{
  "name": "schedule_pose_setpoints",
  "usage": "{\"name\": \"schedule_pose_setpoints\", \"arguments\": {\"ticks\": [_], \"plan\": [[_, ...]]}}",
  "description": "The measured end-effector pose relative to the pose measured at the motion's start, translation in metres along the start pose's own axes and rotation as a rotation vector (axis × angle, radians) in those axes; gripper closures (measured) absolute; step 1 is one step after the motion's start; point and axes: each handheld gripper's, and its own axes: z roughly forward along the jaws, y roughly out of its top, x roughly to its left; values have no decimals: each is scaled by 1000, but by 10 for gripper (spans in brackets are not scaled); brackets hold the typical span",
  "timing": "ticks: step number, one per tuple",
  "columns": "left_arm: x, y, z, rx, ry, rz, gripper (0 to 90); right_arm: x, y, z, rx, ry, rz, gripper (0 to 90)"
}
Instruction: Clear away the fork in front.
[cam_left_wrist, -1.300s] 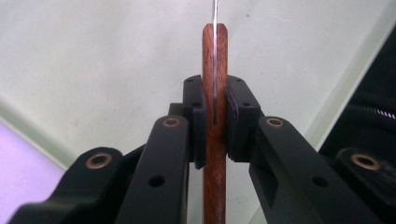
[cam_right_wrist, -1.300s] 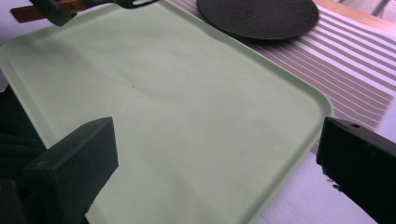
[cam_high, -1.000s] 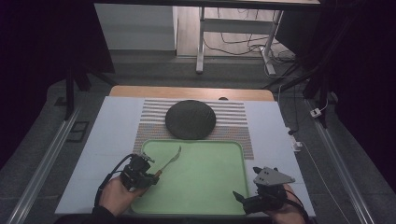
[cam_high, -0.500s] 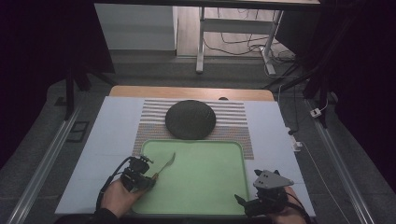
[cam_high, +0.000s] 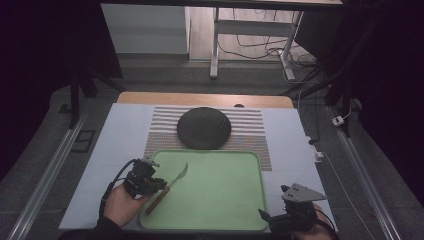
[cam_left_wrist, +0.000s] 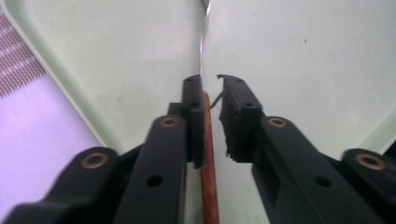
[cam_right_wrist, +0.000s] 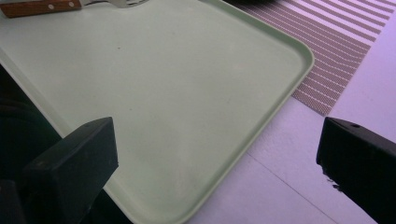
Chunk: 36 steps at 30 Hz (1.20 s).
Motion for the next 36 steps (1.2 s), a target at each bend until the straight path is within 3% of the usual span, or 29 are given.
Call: {"name": "schedule_pose_setpoints", "arguments": {"ticks": [3, 6, 18, 25, 32, 36], "plan": [[4, 10, 3, 0, -21, 25, 888, 1, 0, -1, 7, -2, 4, 0], [9, 21, 7, -7, -58, 52, 889, 1, 0, -1, 8, -3, -2, 0], [15, 57, 47, -6, -53, 53, 890, 1, 0, 1, 23, 13, -14, 0], [5, 61, 55, -6, -63, 80, 891, 1, -1, 1, 29, 20, -14, 0], [-6, 60, 66, 27, -75, 104, 890, 2, -1, 2, 29, 25, -16, 0], [-10, 61, 63, 14, -108, 115, 890, 1, -1, 2, 30, 29, -3, 0]]}}
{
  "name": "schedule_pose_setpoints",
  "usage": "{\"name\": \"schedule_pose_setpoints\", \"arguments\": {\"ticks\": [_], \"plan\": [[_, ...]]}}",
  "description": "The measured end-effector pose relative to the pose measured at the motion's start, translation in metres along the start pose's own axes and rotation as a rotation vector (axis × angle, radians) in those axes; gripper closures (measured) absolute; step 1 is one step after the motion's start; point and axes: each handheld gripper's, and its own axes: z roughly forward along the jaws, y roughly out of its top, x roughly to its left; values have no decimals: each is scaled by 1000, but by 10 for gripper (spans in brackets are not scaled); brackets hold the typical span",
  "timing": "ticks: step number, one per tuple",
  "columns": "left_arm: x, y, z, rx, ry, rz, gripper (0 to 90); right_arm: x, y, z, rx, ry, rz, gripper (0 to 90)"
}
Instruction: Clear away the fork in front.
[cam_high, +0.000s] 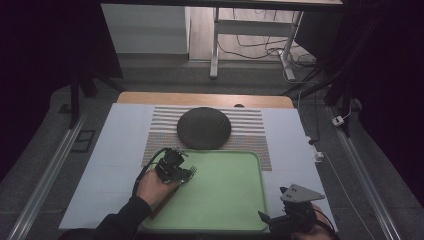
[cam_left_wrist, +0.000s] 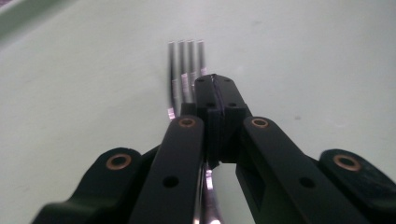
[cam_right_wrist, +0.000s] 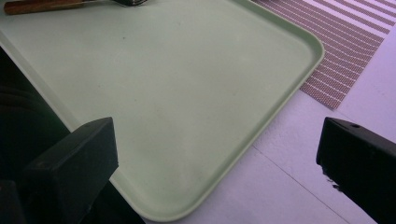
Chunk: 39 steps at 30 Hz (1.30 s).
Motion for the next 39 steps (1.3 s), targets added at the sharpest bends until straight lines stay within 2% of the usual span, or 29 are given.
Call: {"name": "schedule_pose_setpoints", "arguments": {"ticks": [2, 5, 6, 7, 10, 13, 15, 18, 22, 31, 38, 39], "plan": [[-4, -1, 5, 10, -25, 12, 890, 0, 0, 0, 2, 3, 0, 0], [-8, -3, 17, 53, -17, 37, 890, 0, 0, 0, 2, 1, 0, 0], [-8, -4, 17, 36, -19, 39, 890, 0, 0, 0, 0, 4, 0, 0], [-7, -4, 17, 37, -22, 27, 890, 0, 0, 0, -1, 4, 1, 0], [-2, -4, 14, 34, 27, 14, 890, -1, 0, 0, 1, 7, 1, 0], [8, -7, 10, 27, 57, -22, 890, -1, 0, 0, 1, 8, 1, 0], [15, -8, 7, 26, 71, -51, 890, -1, 0, 0, 1, 9, 1, 0], [26, -11, 1, 26, 94, -74, 890, -1, 0, 0, -1, 10, 4, 0], [38, -16, -5, 24, 101, -110, 889, -2, 0, 0, -2, 10, 5, 0], [56, -24, -15, 25, 122, -147, 889, -2, 0, 0, -1, 16, 6, 0], [59, -26, -17, 21, 123, -146, 887, -2, 0, 0, 1, 17, 7, 0], [58, -26, -17, 17, 125, -146, 842, -2, 0, 0, 0, 17, 7, 0]]}}
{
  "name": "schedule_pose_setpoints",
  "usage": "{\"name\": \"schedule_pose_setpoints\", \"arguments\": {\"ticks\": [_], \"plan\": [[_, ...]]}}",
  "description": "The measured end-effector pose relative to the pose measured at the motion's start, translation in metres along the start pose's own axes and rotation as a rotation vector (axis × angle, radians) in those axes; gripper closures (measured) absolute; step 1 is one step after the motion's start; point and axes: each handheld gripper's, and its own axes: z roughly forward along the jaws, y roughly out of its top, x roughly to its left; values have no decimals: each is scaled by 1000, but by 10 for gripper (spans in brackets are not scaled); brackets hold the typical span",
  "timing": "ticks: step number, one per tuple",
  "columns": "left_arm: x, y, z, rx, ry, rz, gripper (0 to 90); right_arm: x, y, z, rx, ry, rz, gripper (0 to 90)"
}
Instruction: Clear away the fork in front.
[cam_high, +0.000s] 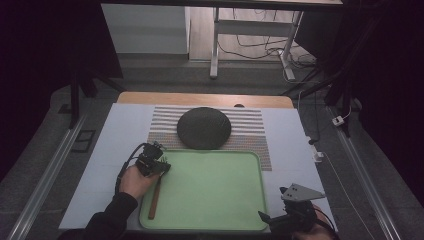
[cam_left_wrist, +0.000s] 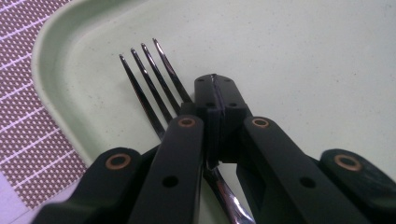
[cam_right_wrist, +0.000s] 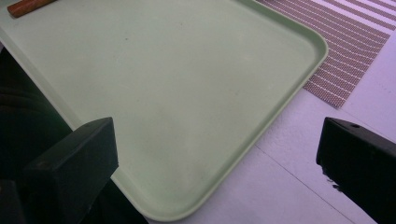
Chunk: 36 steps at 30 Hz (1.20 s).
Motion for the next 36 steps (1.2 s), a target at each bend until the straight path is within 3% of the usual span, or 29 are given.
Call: {"name": "schedule_pose_setpoints", "arguments": {"ticks": [4, 5, 6, 9, 10, 11, 17, 19, 27, 30, 36], "plan": [[-1, -1, -8, -46, -24, 14, 762, 0, 0, 0, -1, 0, 4, 0], [-2, -1, -11, -65, -34, 23, 683, 0, 0, 0, -1, 0, 4, 0], [-2, -1, -14, -88, -40, 33, 683, 0, 0, 0, -1, 0, 4, 0], [-4, -3, -21, -149, -57, 79, 567, 0, 0, 0, -2, -1, 3, 0], [-5, -4, -23, -175, -66, 95, 473, 0, 0, 0, -2, -3, 3, 0], [-5, -5, -26, -191, -75, 106, 473, 0, 0, 0, -2, -3, 3, 0], [-10, -7, -42, -282, -136, 140, 248, 0, 0, -1, -8, -3, 19, 0], [-12, -7, -48, -298, -123, 122, 203, -1, 0, -1, -9, -4, 23, 0], [-17, -25, -72, -320, -121, 159, 44, -1, 0, 0, 3, -6, 21, 0], [-18, -38, -82, -337, -122, 170, 20, -1, 0, 0, 3, -6, 23, 0], [-17, -63, -98, -387, -149, 141, 0, -1, 1, 1, 3, -8, 27, 0]]}}
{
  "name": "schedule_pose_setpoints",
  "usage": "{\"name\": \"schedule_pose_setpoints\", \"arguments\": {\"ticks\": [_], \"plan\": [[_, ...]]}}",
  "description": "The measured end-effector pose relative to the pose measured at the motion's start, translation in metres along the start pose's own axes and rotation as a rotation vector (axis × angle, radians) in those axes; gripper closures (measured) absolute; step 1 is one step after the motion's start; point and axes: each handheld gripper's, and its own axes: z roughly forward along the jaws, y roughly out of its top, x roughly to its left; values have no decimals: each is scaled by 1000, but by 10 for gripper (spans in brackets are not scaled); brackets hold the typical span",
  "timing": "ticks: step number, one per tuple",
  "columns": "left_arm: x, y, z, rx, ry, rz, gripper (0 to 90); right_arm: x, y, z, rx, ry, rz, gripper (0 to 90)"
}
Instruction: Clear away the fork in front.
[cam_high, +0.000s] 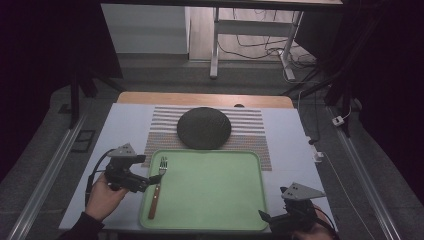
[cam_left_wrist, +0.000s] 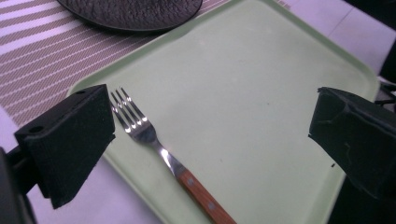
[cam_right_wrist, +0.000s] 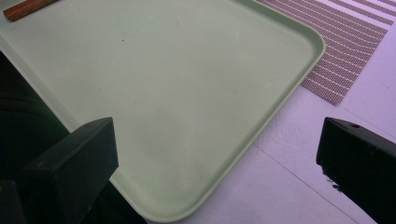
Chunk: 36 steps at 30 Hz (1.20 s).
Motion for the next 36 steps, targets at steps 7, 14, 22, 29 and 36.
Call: {"name": "schedule_pose_setpoints", "arguments": {"ticks": [7, 14, 22, 29, 36], "plan": [[-6, -20, -23, -27, 16, -16, 0, -1, 0, 0, 2, 2, 0, 0], [-7, -42, -46, -51, 39, -36, 0, -1, 0, 0, 3, 0, 1, 0], [-4, -66, -67, -77, 60, -79, 0, -2, 0, -1, 0, -2, 9, 0], [-3, -81, -76, -73, 81, -98, 0, -2, 0, 0, -2, 3, 15, 0], [-2, -92, -81, -40, 117, -110, 0, -2, 0, -1, 0, 3, 25, 0]]}}
